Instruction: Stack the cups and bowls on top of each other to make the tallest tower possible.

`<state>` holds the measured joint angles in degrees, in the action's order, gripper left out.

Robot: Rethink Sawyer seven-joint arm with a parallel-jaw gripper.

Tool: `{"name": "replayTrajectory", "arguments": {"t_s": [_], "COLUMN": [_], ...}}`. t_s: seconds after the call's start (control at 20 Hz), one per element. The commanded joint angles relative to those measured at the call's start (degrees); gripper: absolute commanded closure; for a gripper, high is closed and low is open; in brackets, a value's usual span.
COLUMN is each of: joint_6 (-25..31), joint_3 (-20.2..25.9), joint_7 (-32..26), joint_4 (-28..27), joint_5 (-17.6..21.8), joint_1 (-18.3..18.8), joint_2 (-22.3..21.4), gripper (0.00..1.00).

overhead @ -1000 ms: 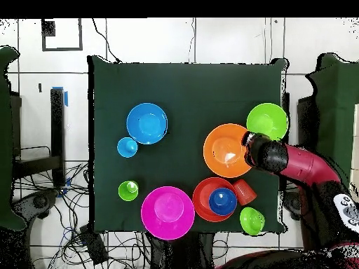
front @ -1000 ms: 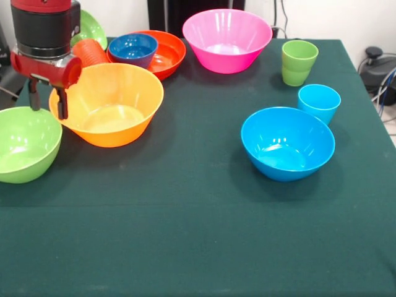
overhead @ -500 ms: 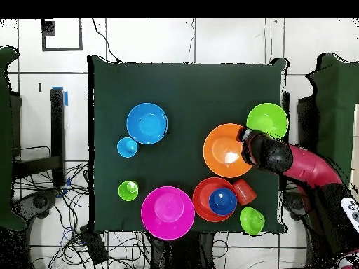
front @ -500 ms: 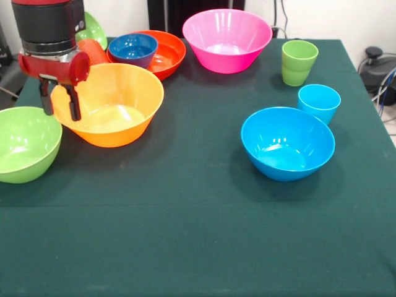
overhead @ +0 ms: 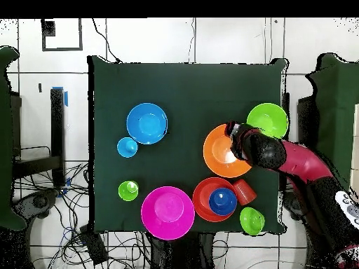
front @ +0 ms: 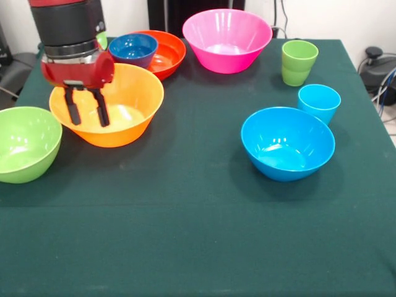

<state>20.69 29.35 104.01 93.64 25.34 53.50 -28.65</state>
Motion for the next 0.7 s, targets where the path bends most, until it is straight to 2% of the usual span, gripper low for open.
{"name": "replayTrajectory", "arguments": {"t_s": [0.05, 0.2, 0.35, 0.5, 0.7], "joint_6": [8.78, 16.3, 23.72, 29.58, 32.6], "joint_3": [10.71, 12.95, 13.14, 14.09, 14.42], "joint_7": [-19.98, -27.47, -31.51, -34.54, -36.42], "joint_4": [1.2, -0.58, -1.36, -2.12, -3.6], "joint_5": [5.09, 6.62, 7.6, 7.14, 7.32], "joint_1": [2.38, 2.92, 2.34, 3.73, 5.07], "joint_2": [7.82, 8.47, 5.78, 4.49, 5.84], "gripper": [0.0, 0.0, 0.0, 0.0, 0.0]}}
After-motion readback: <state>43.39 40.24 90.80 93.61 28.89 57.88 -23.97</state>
